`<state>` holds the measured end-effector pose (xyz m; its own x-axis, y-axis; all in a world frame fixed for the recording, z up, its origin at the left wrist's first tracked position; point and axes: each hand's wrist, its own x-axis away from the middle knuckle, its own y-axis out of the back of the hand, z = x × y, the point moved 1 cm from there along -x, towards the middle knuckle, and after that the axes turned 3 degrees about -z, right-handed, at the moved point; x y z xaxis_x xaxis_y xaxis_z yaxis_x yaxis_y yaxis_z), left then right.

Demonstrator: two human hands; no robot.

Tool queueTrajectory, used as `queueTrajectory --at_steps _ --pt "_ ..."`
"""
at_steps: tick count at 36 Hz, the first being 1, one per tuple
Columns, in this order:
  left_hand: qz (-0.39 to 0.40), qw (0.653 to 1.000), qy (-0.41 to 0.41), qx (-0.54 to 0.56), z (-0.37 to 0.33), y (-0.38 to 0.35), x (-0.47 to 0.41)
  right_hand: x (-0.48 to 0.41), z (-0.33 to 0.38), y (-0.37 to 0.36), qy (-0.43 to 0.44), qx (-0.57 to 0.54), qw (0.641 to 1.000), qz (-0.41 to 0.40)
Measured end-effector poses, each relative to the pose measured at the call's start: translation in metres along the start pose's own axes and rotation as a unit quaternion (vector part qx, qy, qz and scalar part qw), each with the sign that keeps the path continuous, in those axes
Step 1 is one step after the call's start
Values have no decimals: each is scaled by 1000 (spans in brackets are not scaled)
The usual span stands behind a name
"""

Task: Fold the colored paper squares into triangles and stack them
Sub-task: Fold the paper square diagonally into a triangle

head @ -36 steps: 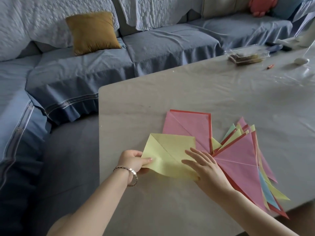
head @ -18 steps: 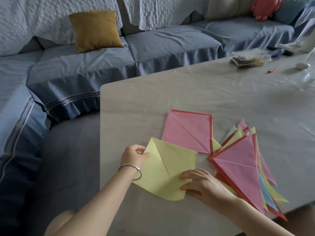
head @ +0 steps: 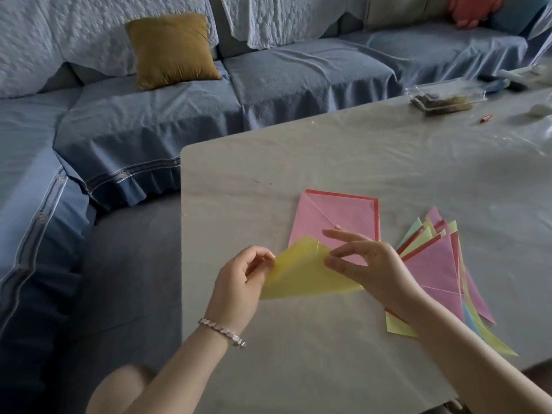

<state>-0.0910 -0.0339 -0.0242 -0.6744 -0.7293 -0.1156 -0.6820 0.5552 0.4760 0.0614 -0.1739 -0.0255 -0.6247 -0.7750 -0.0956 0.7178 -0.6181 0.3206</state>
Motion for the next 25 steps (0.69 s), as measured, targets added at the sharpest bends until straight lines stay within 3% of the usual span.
queueTrajectory --at_steps 9,14,19,25 --pt "18 999 23 35 -18 -1 8 8 8 -2 -67 -54 995 -59" --pt "-16 997 -46 56 -31 -6 12 13 19 -4 -75 -71 992 -72" --pt "-94 984 -149 -2 -38 -14 15 17 29 -5 -69 -77 991 -79" --pt "-121 979 -158 38 -41 -19 18 22 38 -4 -44 -88 989 -107"
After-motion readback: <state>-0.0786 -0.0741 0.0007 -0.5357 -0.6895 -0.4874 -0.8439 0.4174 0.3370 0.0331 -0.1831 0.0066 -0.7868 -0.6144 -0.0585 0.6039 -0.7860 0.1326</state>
